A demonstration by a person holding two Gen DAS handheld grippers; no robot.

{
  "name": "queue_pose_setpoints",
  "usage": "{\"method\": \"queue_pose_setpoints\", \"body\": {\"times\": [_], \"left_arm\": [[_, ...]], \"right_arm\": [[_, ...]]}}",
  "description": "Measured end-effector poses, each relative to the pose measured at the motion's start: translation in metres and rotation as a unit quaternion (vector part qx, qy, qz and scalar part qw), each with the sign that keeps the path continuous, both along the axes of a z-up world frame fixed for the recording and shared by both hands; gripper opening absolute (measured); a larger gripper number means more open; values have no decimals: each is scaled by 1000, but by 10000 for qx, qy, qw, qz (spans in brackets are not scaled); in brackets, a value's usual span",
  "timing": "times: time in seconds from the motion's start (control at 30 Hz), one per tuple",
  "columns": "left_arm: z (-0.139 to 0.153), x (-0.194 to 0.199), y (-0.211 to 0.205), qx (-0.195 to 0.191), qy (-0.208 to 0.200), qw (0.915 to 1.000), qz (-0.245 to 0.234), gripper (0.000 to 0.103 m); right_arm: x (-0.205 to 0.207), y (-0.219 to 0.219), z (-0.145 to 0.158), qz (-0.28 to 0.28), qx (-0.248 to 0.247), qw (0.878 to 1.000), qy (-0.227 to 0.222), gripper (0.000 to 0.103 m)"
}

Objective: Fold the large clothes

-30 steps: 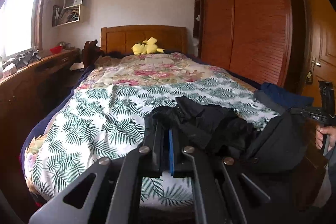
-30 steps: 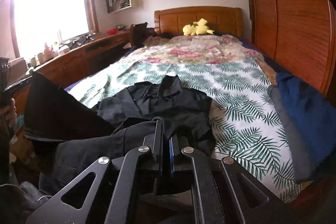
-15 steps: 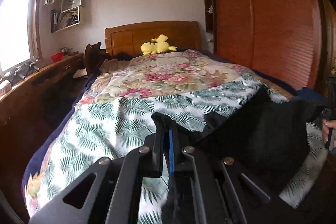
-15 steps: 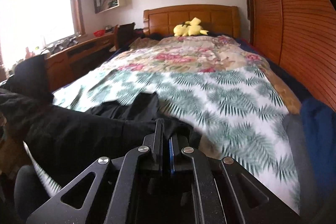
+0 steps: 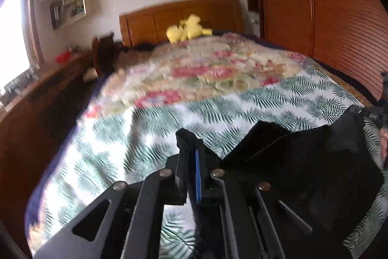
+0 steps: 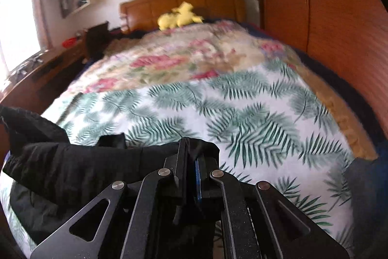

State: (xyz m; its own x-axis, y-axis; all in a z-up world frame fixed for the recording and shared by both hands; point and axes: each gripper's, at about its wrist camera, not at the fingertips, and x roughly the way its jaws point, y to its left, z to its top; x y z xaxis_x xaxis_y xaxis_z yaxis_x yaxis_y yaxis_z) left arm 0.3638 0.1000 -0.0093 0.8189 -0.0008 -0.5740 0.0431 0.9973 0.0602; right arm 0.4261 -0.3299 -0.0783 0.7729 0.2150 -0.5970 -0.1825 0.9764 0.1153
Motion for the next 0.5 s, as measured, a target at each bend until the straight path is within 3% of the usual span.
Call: {"method": "queue_pose_setpoints", "body": {"times": [0.07, 0.2, 0.23, 0.3, 0.37, 0.5], "left_arm": [[-10, 2, 1, -156, 148, 9997, -74, 2], [-26, -6, -4, -63, 330, 9993, -190, 5], [-29, -8, -5, -90, 387, 9989, -232, 6], [-32, -16, -5, -117, 417, 9987, -278, 10], [-36, -29, -6, -141, 441, 9984, -332, 13], [-45, -59, -4, -248, 574, 9968, -503, 17]], "right_arm": [[11, 2, -16, -30, -10, 9995, 299, 3], [8, 11, -34, 40, -301, 9988, 392, 11], [6, 12, -37, -1, -454, 9981, 416, 15], [2, 13, -39, -72, -606, 9974, 388, 49], [-5, 9, -35, -81, -608, 9977, 285, 59], [-33, 3, -30, 10, -803, 9965, 240, 62]]}}
